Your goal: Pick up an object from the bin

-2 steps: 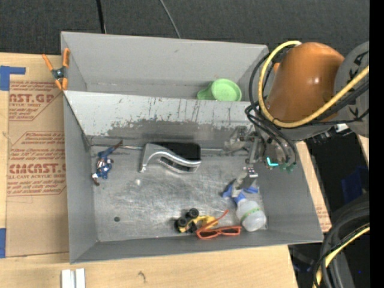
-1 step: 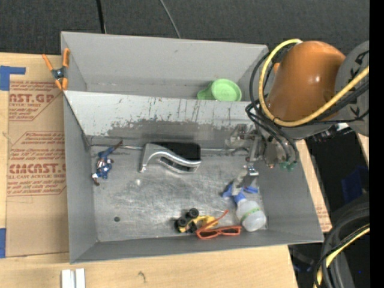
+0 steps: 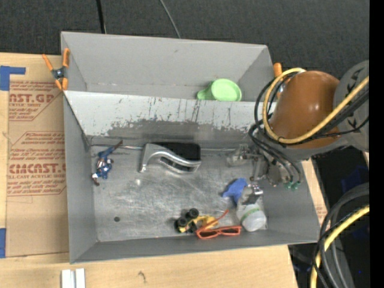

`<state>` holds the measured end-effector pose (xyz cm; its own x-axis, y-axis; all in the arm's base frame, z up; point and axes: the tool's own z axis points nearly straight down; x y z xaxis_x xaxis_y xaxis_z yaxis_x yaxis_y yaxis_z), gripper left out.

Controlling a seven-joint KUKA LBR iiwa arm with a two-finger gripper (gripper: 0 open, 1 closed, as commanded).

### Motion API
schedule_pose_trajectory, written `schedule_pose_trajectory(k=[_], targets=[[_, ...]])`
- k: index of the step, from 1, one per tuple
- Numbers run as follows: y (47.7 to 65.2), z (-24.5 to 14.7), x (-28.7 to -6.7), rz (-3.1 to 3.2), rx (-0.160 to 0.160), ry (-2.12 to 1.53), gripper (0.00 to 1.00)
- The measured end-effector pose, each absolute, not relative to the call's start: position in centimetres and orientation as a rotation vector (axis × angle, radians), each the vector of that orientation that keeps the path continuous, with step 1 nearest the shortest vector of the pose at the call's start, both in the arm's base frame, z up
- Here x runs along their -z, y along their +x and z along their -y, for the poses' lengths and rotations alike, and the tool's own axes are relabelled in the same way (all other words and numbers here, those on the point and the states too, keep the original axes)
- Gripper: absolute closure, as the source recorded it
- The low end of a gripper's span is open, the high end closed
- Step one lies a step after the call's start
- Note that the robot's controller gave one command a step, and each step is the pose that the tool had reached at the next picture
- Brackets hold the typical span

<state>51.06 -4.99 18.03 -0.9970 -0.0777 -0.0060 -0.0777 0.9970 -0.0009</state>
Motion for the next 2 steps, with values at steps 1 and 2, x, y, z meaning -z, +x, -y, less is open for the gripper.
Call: schedule_pose_trajectory(k=[1, 2], targets=[[49.3, 9.3, -10.5, -3.122, 0.001, -0.326, 0.0], [50.0, 9.1, -8.5, -3.106, 0.001, -0.449, 0.0]])
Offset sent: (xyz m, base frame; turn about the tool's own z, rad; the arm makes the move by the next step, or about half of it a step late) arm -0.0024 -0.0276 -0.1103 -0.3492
